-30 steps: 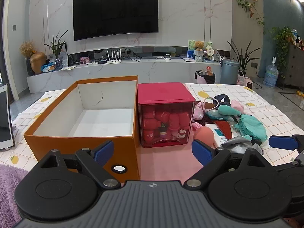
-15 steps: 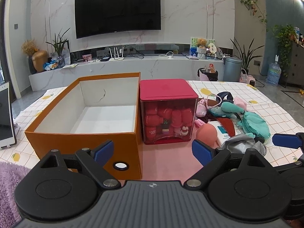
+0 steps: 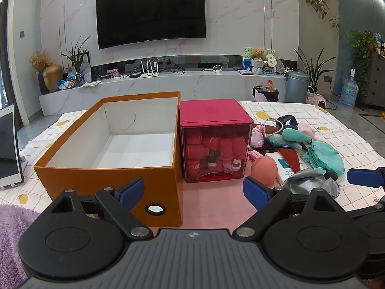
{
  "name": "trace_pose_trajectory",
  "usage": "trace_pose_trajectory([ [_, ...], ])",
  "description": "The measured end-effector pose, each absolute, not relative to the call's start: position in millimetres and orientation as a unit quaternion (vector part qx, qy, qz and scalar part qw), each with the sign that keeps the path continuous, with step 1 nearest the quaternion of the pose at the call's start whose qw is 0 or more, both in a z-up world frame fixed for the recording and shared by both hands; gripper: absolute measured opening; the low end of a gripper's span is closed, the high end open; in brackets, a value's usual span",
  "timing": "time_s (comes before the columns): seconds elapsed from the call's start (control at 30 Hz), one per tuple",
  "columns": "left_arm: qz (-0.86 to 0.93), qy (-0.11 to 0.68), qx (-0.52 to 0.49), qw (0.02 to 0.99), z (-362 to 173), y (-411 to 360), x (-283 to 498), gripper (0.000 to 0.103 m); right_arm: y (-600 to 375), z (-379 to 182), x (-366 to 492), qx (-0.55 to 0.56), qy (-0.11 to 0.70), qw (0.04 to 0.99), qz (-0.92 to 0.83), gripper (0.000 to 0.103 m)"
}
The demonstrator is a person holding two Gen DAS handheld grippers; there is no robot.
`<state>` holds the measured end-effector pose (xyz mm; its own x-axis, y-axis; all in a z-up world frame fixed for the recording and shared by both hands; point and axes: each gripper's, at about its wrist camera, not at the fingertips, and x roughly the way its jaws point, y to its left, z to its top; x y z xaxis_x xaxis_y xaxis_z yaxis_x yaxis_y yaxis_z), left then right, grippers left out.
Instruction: Organize soft objects
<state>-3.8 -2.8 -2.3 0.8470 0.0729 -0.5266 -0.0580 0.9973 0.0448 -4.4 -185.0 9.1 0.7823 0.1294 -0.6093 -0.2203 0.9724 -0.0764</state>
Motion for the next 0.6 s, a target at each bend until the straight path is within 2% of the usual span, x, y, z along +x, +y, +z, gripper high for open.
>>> trace_pose_trajectory([
  [0.6, 0.039, 0.278, 0.022, 0.959, -5.3, -4.5, -3.3, 0.103, -184.0, 5.5, -0.8, -0.079, 0.328, 0.937, 0.092, 0.1],
])
